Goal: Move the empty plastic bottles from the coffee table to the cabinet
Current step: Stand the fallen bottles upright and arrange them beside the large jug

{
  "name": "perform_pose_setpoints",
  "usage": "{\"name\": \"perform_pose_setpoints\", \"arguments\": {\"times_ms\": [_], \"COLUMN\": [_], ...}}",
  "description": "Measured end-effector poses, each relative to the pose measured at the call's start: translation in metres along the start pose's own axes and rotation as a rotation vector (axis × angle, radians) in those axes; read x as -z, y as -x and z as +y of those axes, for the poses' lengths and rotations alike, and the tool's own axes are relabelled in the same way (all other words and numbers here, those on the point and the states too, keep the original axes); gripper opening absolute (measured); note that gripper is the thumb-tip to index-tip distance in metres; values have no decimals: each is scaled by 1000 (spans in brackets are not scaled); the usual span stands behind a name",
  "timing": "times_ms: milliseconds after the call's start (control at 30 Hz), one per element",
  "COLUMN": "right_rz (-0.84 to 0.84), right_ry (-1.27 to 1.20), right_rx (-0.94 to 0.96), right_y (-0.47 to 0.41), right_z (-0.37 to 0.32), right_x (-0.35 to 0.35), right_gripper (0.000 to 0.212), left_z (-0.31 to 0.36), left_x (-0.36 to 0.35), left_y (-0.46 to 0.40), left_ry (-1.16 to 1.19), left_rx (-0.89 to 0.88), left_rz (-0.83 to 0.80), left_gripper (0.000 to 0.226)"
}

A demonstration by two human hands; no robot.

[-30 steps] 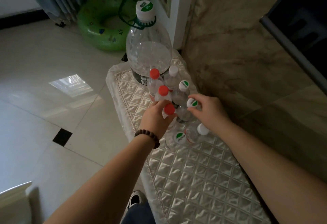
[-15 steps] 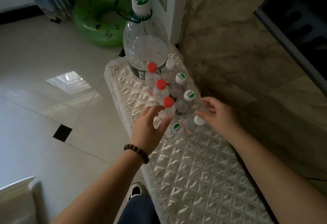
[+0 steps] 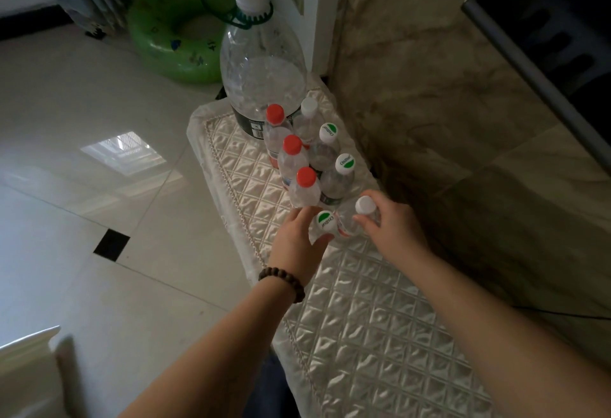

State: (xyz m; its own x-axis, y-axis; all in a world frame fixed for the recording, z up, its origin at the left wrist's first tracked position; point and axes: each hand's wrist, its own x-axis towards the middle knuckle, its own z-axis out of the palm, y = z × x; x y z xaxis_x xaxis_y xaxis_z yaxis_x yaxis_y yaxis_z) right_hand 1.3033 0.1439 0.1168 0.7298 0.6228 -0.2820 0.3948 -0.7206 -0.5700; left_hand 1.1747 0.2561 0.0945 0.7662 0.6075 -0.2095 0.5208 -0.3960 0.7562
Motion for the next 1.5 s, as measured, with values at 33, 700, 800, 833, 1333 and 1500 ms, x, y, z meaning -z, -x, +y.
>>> {"name": "perform_pose_setpoints", "arguments": {"times_ms": [33,700,800,833,1333,1500], "right_rz": [11,37,24,23,-102,-57], "right_ry": [2,-11,-19,-27,-66,-5], "right_rx": [4,9,-2,-2,-54,-25], "right_y": [-1,-11,-9,-8,-17,-13], "right_z": [0,-14,-17,-18,-21,-26], "right_x": [0,-1,-1,-1,7,-1], "right_gripper": [33,29,30,29,50,29], "left_z": [0,8,9,9,-3,-4], "left_x": [0,0,1,2,22,15], "left_y": [-2,-7,-5,-4,-4,-6], "left_ry": [8,-2,-8,-9,-49,2], "left_rx": [-1,41,40,37,-18,-23], "left_rz": [9,55,63,65,24,46], "left_gripper": [36,44,46,47,60,39]}}
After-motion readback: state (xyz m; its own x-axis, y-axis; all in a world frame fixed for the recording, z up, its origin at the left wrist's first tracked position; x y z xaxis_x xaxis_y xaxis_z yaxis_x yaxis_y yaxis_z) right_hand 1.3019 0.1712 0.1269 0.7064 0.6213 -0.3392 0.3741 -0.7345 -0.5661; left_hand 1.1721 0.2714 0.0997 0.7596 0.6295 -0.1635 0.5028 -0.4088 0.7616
